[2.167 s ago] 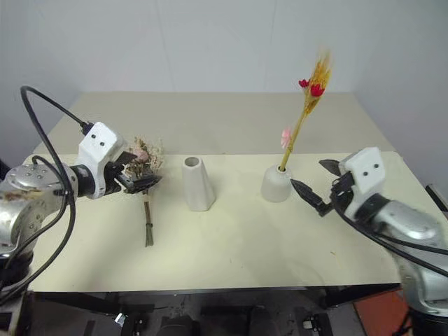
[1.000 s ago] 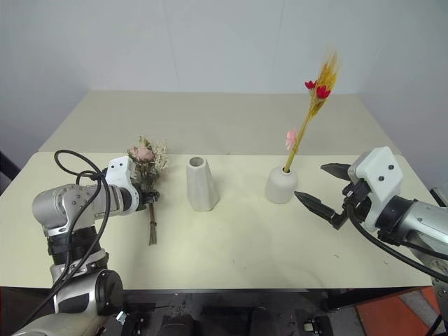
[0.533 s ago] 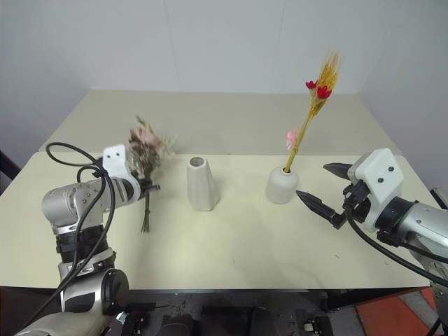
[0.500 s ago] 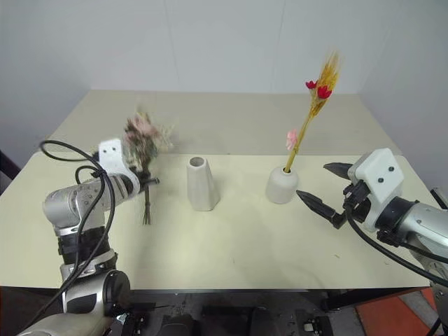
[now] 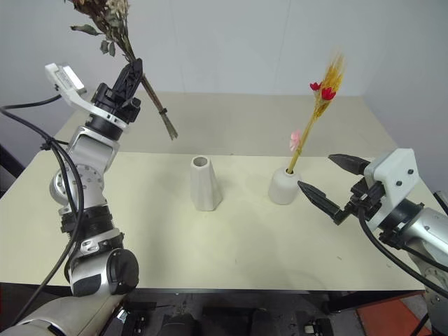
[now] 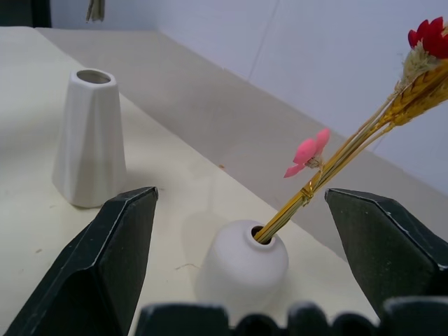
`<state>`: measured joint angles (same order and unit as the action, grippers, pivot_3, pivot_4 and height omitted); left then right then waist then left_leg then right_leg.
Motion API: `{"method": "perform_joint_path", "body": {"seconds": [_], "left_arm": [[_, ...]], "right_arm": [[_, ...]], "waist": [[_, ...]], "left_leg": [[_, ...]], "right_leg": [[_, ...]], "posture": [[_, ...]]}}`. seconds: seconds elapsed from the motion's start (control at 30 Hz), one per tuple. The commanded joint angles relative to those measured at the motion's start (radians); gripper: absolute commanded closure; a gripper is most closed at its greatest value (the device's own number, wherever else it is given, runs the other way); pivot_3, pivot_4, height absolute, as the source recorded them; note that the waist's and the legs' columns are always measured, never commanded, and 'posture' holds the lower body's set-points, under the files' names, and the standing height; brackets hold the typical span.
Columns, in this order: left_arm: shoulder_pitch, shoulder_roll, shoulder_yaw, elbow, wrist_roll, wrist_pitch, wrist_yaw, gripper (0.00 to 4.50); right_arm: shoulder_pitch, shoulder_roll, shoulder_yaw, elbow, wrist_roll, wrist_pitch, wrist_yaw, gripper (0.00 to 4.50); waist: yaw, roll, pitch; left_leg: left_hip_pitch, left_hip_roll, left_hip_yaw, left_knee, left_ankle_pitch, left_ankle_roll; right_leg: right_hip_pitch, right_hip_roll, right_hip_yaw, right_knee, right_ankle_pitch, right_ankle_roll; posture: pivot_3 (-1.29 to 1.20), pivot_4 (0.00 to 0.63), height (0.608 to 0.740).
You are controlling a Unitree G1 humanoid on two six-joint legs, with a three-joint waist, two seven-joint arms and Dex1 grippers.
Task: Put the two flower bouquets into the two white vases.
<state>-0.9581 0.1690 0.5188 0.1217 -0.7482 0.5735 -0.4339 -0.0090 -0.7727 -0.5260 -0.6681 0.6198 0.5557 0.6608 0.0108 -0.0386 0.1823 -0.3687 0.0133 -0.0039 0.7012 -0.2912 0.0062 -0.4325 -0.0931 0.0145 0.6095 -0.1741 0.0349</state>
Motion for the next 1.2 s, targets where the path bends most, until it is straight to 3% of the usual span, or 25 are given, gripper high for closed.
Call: {"method": "perform_joint_path", "body": {"seconds": [0.03,0.33,1.2], "left_arm": [[-0.057,0.023,-0.037,0.052,-0.052,0.023,-0.047,4.43],[-0.042,0.026,-0.091,0.056,-0.118,0.09,-0.063,4.43],[0.078,0.04,-0.137,-0.012,-0.176,0.1,0.0,4.43]], "right_arm": [[0.034,0.013,-0.045,-0.064,-0.019,-0.031,-0.038,0.0],[0.114,0.044,-0.065,-0.112,-0.045,-0.037,-0.088,0.0],[0.084,0.043,-0.015,-0.062,-0.099,-0.069,-0.087,0.0]], "waist": [[-0.001,0.0,0.0],[-0.006,0.0,0.0],[-0.011,0.0,0.0]], "left_leg": [[0.0,0.0,0.0,0.0,0.0,0.0],[0.001,0.0,0.0,0.0,0.0,0.0],[0.001,0.0,0.0,0.0,0.0,0.0]], "right_leg": [[0.0,0.0,0.0,0.0,0.0,0.0],[0.0,0.0,0.001,0.0,0.0,0.0],[0.0,0.0,0.001,0.0,0.0,0.0]], "posture": [[0.0,0.15,0.74],[0.0,0.15,0.74],[0.0,0.15,0.74]]}}
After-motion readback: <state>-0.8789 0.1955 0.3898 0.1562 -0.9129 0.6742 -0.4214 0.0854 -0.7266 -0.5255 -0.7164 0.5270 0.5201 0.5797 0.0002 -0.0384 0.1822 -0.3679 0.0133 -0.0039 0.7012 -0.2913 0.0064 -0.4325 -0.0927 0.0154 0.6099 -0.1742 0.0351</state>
